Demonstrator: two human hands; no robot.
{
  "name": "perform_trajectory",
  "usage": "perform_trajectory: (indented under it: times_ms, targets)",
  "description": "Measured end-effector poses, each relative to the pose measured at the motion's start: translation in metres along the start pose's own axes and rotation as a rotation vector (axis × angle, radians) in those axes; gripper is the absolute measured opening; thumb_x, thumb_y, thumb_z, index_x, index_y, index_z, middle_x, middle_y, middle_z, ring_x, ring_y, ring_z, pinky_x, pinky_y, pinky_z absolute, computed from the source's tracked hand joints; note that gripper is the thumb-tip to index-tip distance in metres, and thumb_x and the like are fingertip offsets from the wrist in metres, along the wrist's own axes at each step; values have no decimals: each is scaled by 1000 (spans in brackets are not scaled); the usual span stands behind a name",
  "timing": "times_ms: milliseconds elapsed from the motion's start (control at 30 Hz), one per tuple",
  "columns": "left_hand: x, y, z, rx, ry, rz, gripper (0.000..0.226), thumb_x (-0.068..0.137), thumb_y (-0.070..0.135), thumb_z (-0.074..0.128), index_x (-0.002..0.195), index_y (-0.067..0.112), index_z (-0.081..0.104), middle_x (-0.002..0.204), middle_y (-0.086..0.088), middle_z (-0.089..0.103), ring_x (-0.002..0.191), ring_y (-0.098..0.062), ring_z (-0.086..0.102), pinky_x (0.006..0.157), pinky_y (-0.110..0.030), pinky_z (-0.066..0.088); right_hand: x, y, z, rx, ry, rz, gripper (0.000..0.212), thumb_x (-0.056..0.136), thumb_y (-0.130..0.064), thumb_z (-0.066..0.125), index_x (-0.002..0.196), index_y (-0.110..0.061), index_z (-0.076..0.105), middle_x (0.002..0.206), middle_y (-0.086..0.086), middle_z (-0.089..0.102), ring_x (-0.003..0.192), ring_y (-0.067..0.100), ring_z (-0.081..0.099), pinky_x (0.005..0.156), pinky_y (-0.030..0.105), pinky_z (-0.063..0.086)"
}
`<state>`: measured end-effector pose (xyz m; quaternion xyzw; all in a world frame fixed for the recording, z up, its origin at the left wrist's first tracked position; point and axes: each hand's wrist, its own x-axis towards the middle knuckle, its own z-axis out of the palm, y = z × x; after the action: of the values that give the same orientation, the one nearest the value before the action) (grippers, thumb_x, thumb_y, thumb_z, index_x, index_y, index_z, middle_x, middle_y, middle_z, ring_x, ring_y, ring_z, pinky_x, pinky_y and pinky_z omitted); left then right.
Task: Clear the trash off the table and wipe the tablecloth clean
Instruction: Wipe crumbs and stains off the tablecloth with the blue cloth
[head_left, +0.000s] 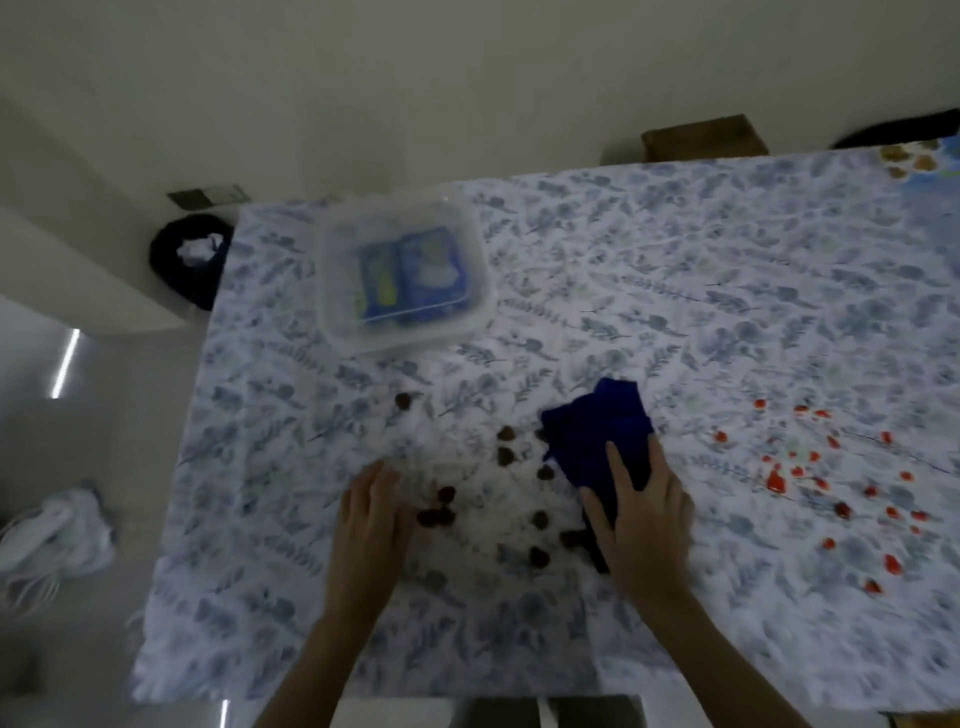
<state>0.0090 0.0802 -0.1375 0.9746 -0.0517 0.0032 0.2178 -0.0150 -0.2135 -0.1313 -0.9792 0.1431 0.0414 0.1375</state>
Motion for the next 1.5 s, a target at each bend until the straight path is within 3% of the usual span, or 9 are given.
perform_trajectory:
  times_ms: [100, 267, 533, 833, 967, 1133, 1233, 1400, 1500]
  targets:
    - [-5, -39, -9, 56, 12, 26, 42, 95, 24, 38, 132, 5, 42, 139, -21, 43, 128, -34, 38, 108, -50, 37, 4, 10, 5, -139, 16, -83, 67, 92, -59, 22, 145, -19, 33, 156, 21, 16, 143, 41, 16, 116, 56, 13]
    - [-8, -92, -12, 144, -56, -8, 58, 100, 42, 22, 147, 10, 31, 156, -13, 27, 146, -25, 22, 121, -42, 10, 9, 4, 17, -123, -43, -135, 74, 91, -67, 7, 151, -23, 7, 159, 8, 0, 147, 27, -5, 118, 52, 14]
    - [-10, -98, -14, 141, -79, -15, 57, 100, 42, 23, 149, 14, 28, 159, -8, 21, 149, -20, 14, 122, -42, 10, 1, -107, 51, -25, 38, -50, 66, 95, -53, 22, 148, -14, 24, 156, 16, 21, 145, 36, 12, 114, 54, 25]
    - [-10, -102, -11, 156, -93, -15, 56, 101, 40, 29, 151, 15, 22, 160, -7, 16, 149, -20, 12, 121, -42, 12, 23, -194, 78, 303, 123, -145, 40, 99, -26, 43, 131, -5, 49, 147, 6, 42, 144, 25, 19, 112, 52, 30]
    - [-11, -101, -13, 147, -94, -13, 56, 101, 40, 28, 151, 14, 21, 160, -7, 16, 149, -20, 11, 121, -42, 11, 24, -182, 63, 397, 99, -134, 39, 98, -24, 42, 132, -5, 47, 147, 7, 41, 142, 21, 24, 114, 44, 28]
    - [-11, -101, -13, 160, -108, -16, 57, 101, 40, 29, 151, 14, 22, 161, -7, 14, 150, -20, 8, 121, -42, 11, 38, -126, 43, 310, 131, -171, 28, 96, -22, 46, 116, -3, 52, 145, 15, 42, 135, 31, 38, 107, 53, 37]
    - [-11, -101, -13, 150, -107, -18, 57, 101, 39, 31, 151, 14, 22, 161, -7, 14, 150, -19, 7, 121, -42, 11, 51, -89, 29, 227, 145, -184, 28, 95, -29, 48, 104, -3, 54, 146, 17, 40, 136, 34, 35, 106, 55, 36]
    - [-10, -98, -16, 135, -94, -11, 56, 100, 38, 30, 150, 13, 26, 160, -8, 17, 150, -19, 7, 122, -41, 9, 41, -38, 16, 111, -79, -453, 42, 95, -42, 37, 100, -4, 53, 153, 13, 27, 142, 25, 23, 113, 42, 27]
    - [-11, -98, -16, 132, -83, -16, 56, 100, 38, 30, 149, 13, 28, 159, -7, 18, 149, -19, 8, 122, -40, 8, 0, -19, 24, -17, -66, -442, 33, 92, -35, 52, 92, -2, 59, 150, 10, 31, 137, 24, 27, 102, 56, 41]
